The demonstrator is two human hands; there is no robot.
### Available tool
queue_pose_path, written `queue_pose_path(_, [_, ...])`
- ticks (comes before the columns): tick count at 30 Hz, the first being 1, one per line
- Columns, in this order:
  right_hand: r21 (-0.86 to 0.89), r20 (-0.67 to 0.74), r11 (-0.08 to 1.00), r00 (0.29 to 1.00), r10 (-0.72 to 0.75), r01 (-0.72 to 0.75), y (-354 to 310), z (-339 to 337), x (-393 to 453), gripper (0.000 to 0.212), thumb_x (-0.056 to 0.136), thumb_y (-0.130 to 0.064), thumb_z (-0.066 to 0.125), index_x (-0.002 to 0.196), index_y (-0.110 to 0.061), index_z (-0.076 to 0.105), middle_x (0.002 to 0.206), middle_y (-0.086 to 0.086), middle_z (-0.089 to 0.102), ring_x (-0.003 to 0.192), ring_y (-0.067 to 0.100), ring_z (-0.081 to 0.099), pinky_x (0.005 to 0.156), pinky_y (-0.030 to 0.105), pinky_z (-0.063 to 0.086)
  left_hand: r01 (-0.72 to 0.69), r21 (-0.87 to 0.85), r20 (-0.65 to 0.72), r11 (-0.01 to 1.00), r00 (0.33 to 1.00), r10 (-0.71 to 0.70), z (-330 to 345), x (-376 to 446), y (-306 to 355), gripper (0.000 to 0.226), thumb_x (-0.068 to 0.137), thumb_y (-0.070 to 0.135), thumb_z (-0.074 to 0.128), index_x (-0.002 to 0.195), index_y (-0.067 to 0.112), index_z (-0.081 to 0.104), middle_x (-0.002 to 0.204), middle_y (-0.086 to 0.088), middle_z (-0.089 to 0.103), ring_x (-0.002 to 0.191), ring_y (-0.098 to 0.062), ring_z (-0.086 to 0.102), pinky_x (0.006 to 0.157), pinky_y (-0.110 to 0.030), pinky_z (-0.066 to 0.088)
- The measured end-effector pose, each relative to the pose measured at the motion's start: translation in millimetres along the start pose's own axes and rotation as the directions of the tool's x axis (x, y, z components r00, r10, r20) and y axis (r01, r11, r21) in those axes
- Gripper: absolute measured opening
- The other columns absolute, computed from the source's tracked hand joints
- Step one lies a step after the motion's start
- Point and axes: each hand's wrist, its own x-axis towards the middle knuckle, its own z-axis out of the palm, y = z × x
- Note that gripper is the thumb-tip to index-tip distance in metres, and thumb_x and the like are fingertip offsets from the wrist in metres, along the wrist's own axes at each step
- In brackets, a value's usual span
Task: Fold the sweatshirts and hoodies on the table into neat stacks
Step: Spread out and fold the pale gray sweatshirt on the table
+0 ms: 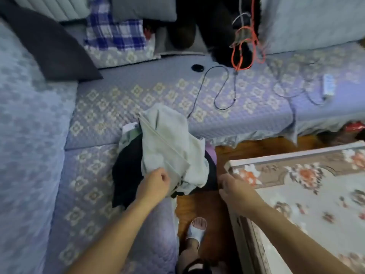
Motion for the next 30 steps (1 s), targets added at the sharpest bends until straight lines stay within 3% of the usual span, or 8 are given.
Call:
queue_pose_path(3, [0.022, 0.109, 0.999, 0.994, -0.025, 0.023, -33.2, 18.0, 75.3, 0.048, 0.099, -0.030, 0.055, 0.145, -0.021, 0.045, 0.134, 0.006, 0.050, 0.123, 0.028, 0.053, 0.098, 0.034, 0.043, 0.170, -0.129, -0.036, 0.977, 0.984, -0.176, -6.6, 75.3, -43.4, 0.015, 0.097, 0.025, 0.055, 0.105, 0.015, 0.062, 0.106, -0.006, 0.066, 0.095, -0.029, 0.063, 0.084, -0.040, 0.054])
queue_pose_path(9, [0.081, 0.186, 0.997, 0.982, -0.013, -0.002, -76.7, 63.9, 176.7, 0.062, 0.096, -0.030, 0.059, 0.152, -0.021, 0.032, 0.148, 0.012, 0.039, 0.126, 0.033, 0.050, 0.100, 0.038, 0.044, 0.455, -0.341, 0.181, 0.823, 0.890, -0.418, 15.8, 142.2, -102.0, 0.043, 0.095, 0.035, 0.057, 0.129, 0.011, 0.048, 0.121, -0.011, 0.061, 0.106, -0.031, 0.062, 0.094, -0.045, 0.053])
queue_pose_path(15, [0.242, 0.111, 0.969, 0.994, 0.014, -0.040, -119.1, 96.3, 259.2, 0.119, 0.073, -0.078, 0.066, 0.160, -0.033, -0.002, 0.167, 0.005, -0.016, 0.153, 0.038, -0.004, 0.122, 0.052, 0.012, 0.200, -0.527, 0.024, 0.826, 0.975, -0.220, 41.9, 140.4, -104.2, 0.005, 0.098, 0.025, 0.062, 0.099, 0.025, 0.057, 0.098, 0.001, 0.069, 0.093, -0.019, 0.069, 0.082, -0.042, 0.058])
queue_pose_path(18, [0.301, 0.077, 0.946, 0.992, 0.099, -0.118, -134.9, 109.6, 276.2, 0.099, 0.075, -0.069, 0.071, 0.152, -0.027, 0.026, 0.165, 0.005, 0.003, 0.148, 0.040, 0.015, 0.116, 0.048, 0.025, 0.170, -0.631, 0.145, 0.757, 0.984, -0.100, 37.2, 119.0, -93.7, 0.002, 0.102, 0.025, 0.059, 0.102, 0.023, 0.058, 0.093, 0.005, 0.070, 0.086, -0.009, 0.069, 0.080, -0.038, 0.059])
queue_pose_path(22, [0.271, 0.072, 0.959, 0.995, 0.065, -0.082, -127.2, 93.9, 265.8, 0.040, 0.085, -0.041, 0.071, 0.111, -0.018, 0.051, 0.123, 0.007, 0.044, 0.103, 0.032, 0.056, 0.085, 0.035, 0.043, 0.222, -0.602, 0.221, 0.768, 0.969, -0.106, 27.9, 99.5, -87.5, 0.006, 0.104, 0.028, 0.057, 0.103, 0.022, 0.059, 0.098, -0.004, 0.069, 0.084, -0.019, 0.068, 0.077, -0.051, 0.058])
queue_pose_path(25, [0.301, -0.121, 0.951, 0.986, 0.114, -0.073, -103.6, 59.2, 234.0, 0.006, 0.089, -0.012, 0.056, 0.095, -0.013, 0.055, 0.102, 0.012, 0.061, 0.095, 0.031, 0.057, 0.083, 0.038, 0.045, 0.179, -0.606, 0.151, 0.775, 0.982, -0.109, 21.3, 83.0, -75.2, 0.007, 0.101, 0.024, 0.062, 0.107, 0.027, 0.060, 0.099, 0.013, 0.071, 0.094, -0.010, 0.071, 0.075, -0.031, 0.058])
queue_pose_path(27, [0.433, -0.127, 0.896, 0.977, 0.173, -0.103, -79.4, 35.0, 202.2, 0.021, 0.087, -0.008, 0.053, 0.108, -0.013, 0.053, 0.109, 0.011, 0.061, 0.098, 0.030, 0.056, 0.080, 0.039, 0.047, 0.159, -0.634, 0.148, 0.757, 0.985, -0.083, 14.4, 64.2, -67.6, 0.030, 0.099, 0.023, 0.064, 0.126, 0.033, 0.056, 0.109, 0.023, 0.068, 0.106, -0.002, 0.067, 0.080, -0.020, 0.054])
queue_pose_path(30, [0.514, -0.037, 0.855, 0.995, 0.097, -0.065, -47.7, 7.7, 144.7, 0.064, 0.085, -0.008, 0.059, 0.143, -0.026, 0.038, 0.131, -0.001, 0.054, 0.112, 0.023, 0.055, 0.090, 0.037, 0.046, 0.097, -0.577, 0.229, 0.811, 0.972, 0.047, 2.6, 32.0, -59.7, 0.083, 0.095, 0.027, 0.072, 0.155, 0.052, 0.021, 0.140, 0.036, 0.045, 0.126, 0.014, 0.049, 0.099, -0.016, 0.043])
